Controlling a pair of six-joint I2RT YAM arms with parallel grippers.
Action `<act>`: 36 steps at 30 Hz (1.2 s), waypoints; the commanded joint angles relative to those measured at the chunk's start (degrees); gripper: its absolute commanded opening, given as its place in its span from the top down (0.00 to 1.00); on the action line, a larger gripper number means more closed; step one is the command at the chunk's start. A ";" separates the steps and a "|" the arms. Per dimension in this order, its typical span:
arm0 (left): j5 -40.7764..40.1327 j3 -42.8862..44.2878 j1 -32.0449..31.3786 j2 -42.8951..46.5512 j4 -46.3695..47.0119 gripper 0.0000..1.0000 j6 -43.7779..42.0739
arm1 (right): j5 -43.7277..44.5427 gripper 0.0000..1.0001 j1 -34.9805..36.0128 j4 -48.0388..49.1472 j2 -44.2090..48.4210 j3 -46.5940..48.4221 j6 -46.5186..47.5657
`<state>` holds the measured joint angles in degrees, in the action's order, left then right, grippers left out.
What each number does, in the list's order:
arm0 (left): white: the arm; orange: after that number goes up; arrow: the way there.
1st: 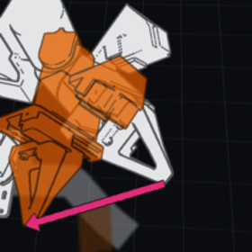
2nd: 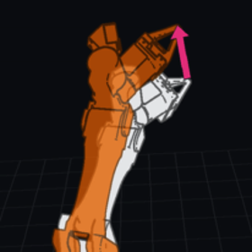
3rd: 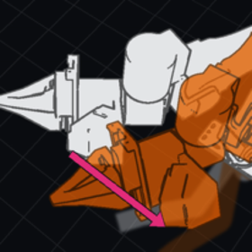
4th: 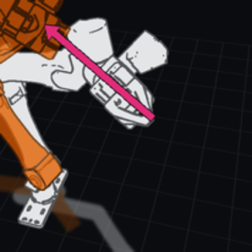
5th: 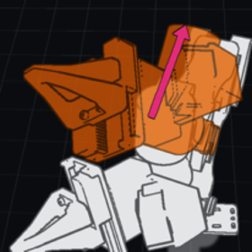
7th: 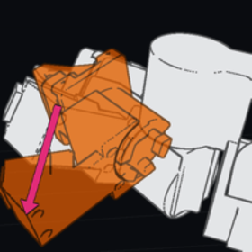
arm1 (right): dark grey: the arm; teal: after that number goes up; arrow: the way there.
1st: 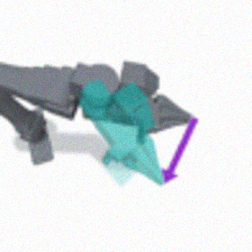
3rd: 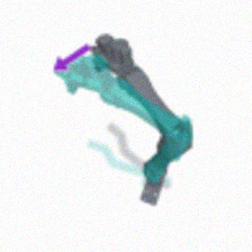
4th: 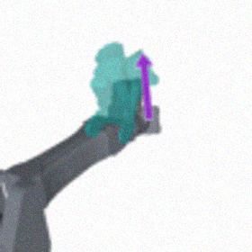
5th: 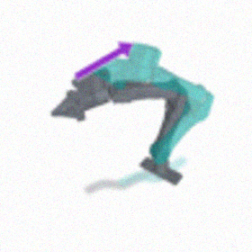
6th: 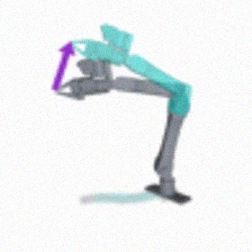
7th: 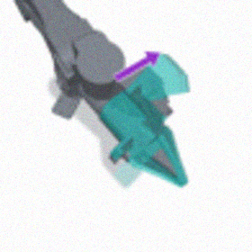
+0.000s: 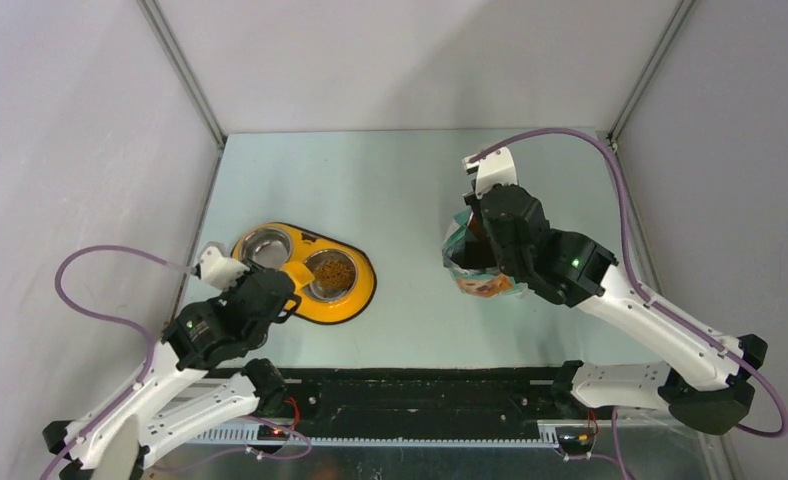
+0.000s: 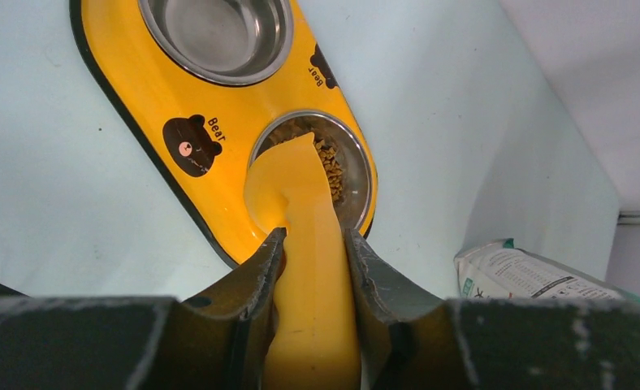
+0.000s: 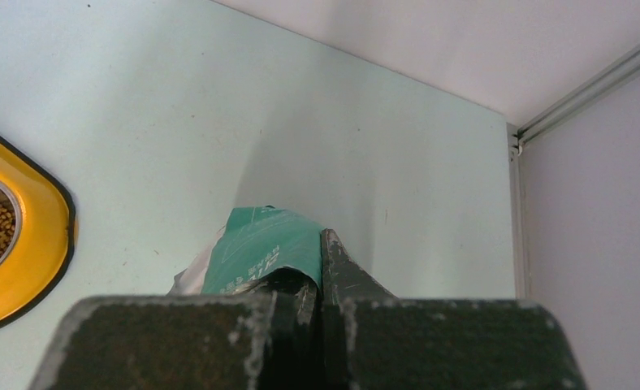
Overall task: Serve the pet food
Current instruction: Pour the pet food into the pet food bowl.
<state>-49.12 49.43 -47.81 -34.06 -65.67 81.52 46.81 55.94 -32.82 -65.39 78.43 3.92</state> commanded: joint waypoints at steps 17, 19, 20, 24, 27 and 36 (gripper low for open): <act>13.64 8.08 0.28 3.57 17.26 1.00 -24.34 | -25.24 1.00 -10.89 -16.49 -16.57 29.45 -10.21; 16.12 7.91 0.33 4.31 20.61 1.00 -25.86 | -23.85 1.00 -11.40 -16.56 -18.74 32.87 -10.99; 17.02 7.91 0.30 4.59 21.82 1.00 -26.93 | -23.33 1.00 -11.43 -16.86 -19.57 34.35 -11.45; 22.22 8.88 0.32 4.40 27.46 1.00 -29.30 | -21.96 1.00 -12.30 -18.79 -25.85 43.19 -13.97; 23.37 9.83 0.35 4.01 32.12 1.00 -30.05 | -22.73 1.00 -12.63 -19.64 -28.66 48.13 -16.34; 32.20 18.37 0.32 -0.04 41.24 1.00 -31.79 | -19.73 1.00 -10.40 -19.98 -32.13 50.72 -15.67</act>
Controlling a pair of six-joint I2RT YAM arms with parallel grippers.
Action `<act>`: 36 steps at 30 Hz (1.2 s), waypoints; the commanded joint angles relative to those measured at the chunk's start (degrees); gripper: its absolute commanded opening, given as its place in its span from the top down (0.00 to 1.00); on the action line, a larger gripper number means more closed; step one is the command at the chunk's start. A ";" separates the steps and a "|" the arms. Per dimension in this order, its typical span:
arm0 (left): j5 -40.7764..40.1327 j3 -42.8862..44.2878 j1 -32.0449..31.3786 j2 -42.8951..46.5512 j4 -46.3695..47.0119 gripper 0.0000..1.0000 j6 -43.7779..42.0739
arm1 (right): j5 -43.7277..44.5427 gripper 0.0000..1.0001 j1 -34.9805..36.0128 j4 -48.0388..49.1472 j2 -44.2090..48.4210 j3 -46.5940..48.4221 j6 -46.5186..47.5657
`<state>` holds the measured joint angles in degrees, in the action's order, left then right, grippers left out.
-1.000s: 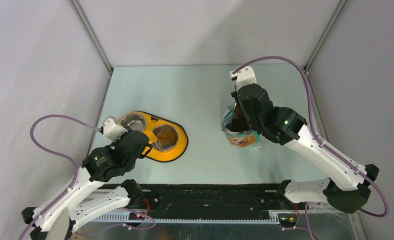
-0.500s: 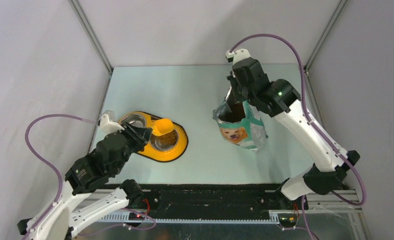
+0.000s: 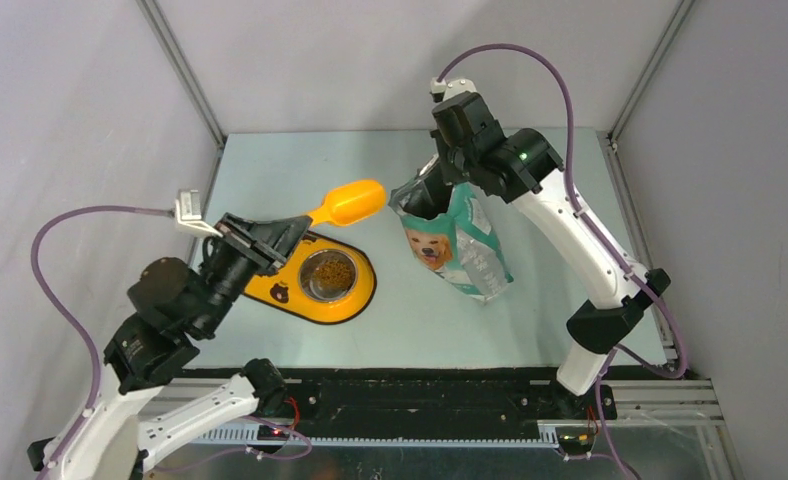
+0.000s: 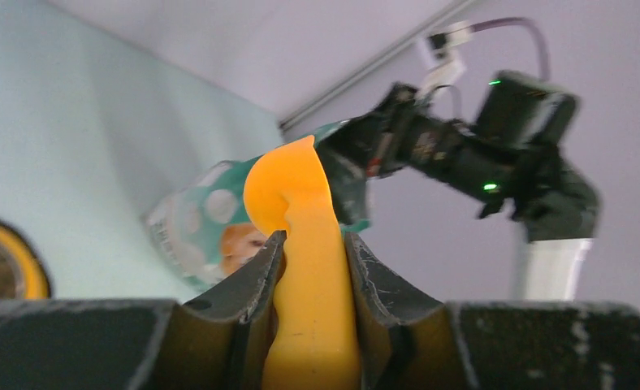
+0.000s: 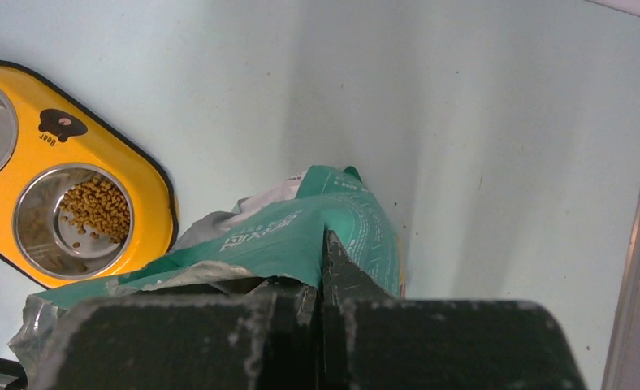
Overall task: Serve the pet food
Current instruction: Pour the pet food into the pet food bowl, then collect the pet food from the pet food bag.
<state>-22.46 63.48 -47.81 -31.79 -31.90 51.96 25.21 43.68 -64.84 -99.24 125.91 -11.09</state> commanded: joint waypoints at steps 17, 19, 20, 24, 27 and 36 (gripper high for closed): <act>14.55 5.68 0.16 -17.36 8.18 1.00 3.62 | 2.52 1.00 4.24 24.21 12.67 -17.27 2.32; 11.26 6.58 0.02 -18.80 4.84 1.00 4.48 | 3.17 1.00 5.35 25.16 13.69 -18.99 4.12; 9.18 8.13 -0.13 -20.23 3.34 1.00 4.93 | 4.12 1.00 5.80 26.27 14.62 -20.56 4.75; 5.25 15.34 -1.28 -26.05 -6.12 1.00 5.47 | 7.63 1.00 8.43 29.46 17.40 -24.94 7.22; 3.00 23.70 -2.79 -34.25 -15.78 1.00 6.07 | 9.88 1.00 9.32 30.99 18.55 -27.16 8.87; -11.95 49.61 -8.30 -54.48 -46.61 1.00 12.15 | 19.17 1.00 10.90 35.17 20.65 -33.59 10.92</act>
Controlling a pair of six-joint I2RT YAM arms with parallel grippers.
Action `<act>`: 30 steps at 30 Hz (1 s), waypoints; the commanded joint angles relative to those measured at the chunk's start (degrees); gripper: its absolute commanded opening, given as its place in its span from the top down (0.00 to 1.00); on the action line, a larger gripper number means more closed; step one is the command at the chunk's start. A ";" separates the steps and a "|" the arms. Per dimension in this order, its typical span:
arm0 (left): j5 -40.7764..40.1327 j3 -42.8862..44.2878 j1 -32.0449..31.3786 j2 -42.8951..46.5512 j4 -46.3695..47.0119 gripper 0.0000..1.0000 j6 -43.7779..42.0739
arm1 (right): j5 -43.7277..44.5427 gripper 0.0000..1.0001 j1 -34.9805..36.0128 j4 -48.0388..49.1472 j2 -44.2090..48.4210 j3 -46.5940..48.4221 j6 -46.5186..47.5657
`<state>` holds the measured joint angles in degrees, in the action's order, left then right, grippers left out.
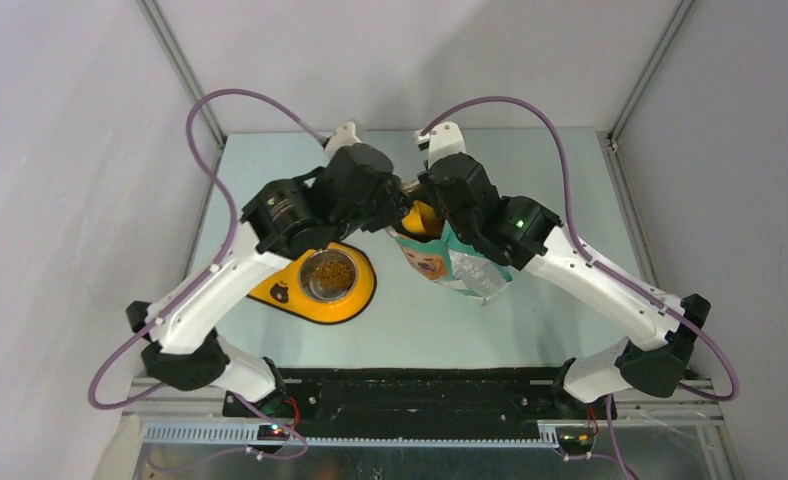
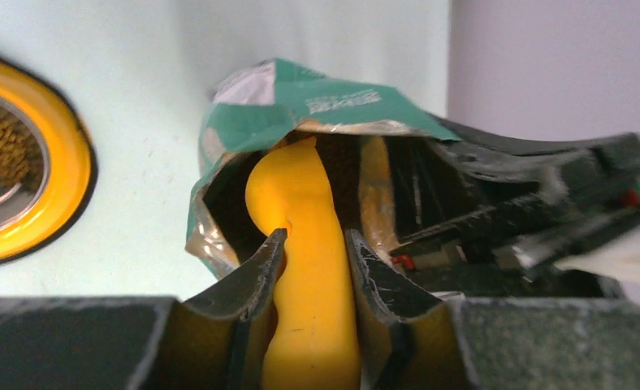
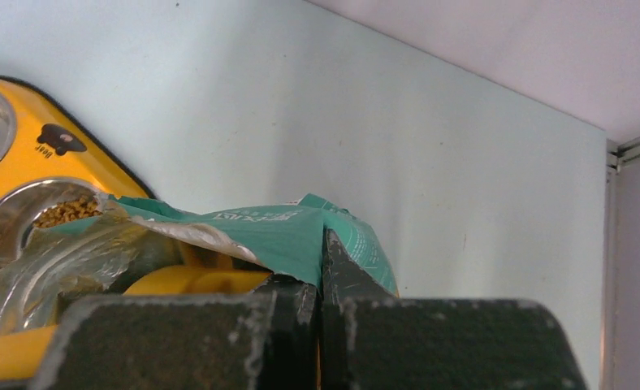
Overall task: Serve the pet food
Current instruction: Collect the pet food from the pet food bag.
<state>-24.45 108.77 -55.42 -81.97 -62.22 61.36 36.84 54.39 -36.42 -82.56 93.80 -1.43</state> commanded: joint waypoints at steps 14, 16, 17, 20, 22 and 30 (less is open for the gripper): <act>-13.29 5.27 -2.68 -8.68 -29.70 1.00 4.19 | 10.47 1.00 1.95 10.21 5.50 -4.95 4.63; -14.03 3.59 -2.82 -8.35 -29.52 1.00 5.07 | 10.71 1.00 2.17 10.05 5.40 -4.88 4.30; -14.30 2.09 -2.91 -8.36 -29.23 1.00 5.56 | 11.04 1.00 2.38 10.03 5.40 -4.79 4.06; -13.50 -2.23 -2.86 -8.97 -25.05 1.00 5.14 | 11.66 1.00 2.77 9.98 5.31 -4.54 3.90; -12.06 -4.86 -2.79 -9.51 -20.19 1.00 3.02 | 12.22 1.00 2.87 9.86 5.13 -4.51 3.67; 1.08 -21.23 1.63 -8.02 8.54 1.00 -5.14 | 11.20 1.00 0.19 6.21 6.69 -5.51 -6.24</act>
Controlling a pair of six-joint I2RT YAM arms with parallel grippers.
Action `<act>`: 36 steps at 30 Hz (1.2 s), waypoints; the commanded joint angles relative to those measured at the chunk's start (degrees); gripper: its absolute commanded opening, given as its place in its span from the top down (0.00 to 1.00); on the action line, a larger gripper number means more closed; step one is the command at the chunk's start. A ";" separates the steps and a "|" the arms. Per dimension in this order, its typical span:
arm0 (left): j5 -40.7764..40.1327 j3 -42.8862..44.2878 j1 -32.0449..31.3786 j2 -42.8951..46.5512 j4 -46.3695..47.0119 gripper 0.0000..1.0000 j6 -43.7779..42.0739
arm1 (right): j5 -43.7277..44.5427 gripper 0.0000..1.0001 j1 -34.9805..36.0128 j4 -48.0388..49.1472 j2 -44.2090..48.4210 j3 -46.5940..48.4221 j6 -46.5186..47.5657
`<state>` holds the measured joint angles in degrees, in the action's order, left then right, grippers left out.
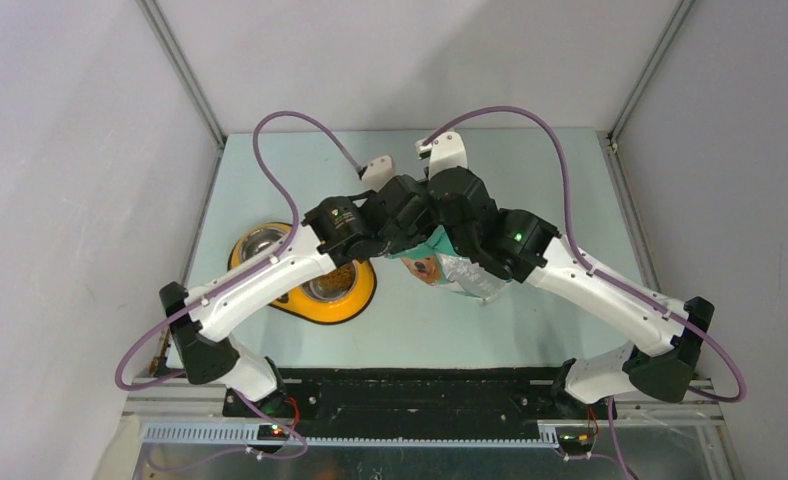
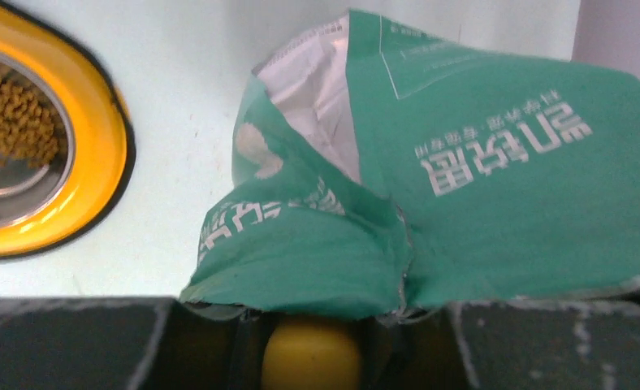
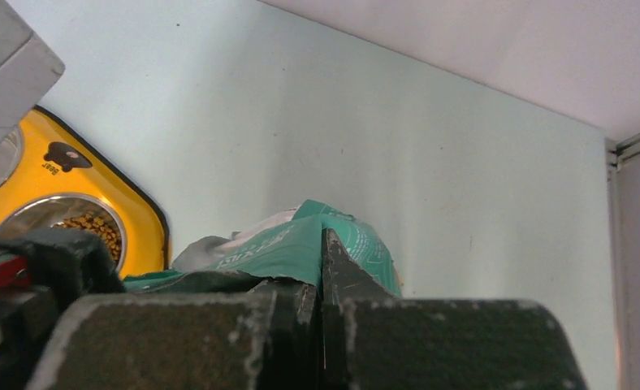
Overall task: Serve the pet food
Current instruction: Collect the pet food from the pet food bag.
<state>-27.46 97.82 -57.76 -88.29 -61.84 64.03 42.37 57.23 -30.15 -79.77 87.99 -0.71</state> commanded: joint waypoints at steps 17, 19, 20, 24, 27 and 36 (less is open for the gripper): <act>18.18 -44.20 10.55 21.54 56.70 1.00 -5.61 | 3.05 1.00 -8.50 3.38 8.69 -9.24 -16.19; 17.10 -46.48 10.62 26.07 56.84 1.00 -3.83 | 2.30 1.00 -8.44 3.38 9.21 -9.27 -16.39; 16.90 -47.37 10.68 27.12 57.52 1.00 -2.53 | 1.65 1.00 -8.34 3.46 9.55 -9.29 -16.41; 15.27 -51.43 10.75 32.65 57.97 1.00 -0.19 | 1.60 1.00 -7.46 3.75 10.32 -9.40 -15.00; 14.04 -52.82 10.88 36.00 57.36 1.00 0.71 | 2.21 1.00 -6.39 4.28 10.76 -9.40 -12.68; 13.30 -51.98 11.44 43.64 52.22 1.00 0.75 | 5.14 1.00 -2.81 7.25 10.44 -9.27 -7.15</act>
<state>-11.44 43.79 -47.31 -48.01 -3.64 65.54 40.12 53.91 -25.82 -72.40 77.67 -11.97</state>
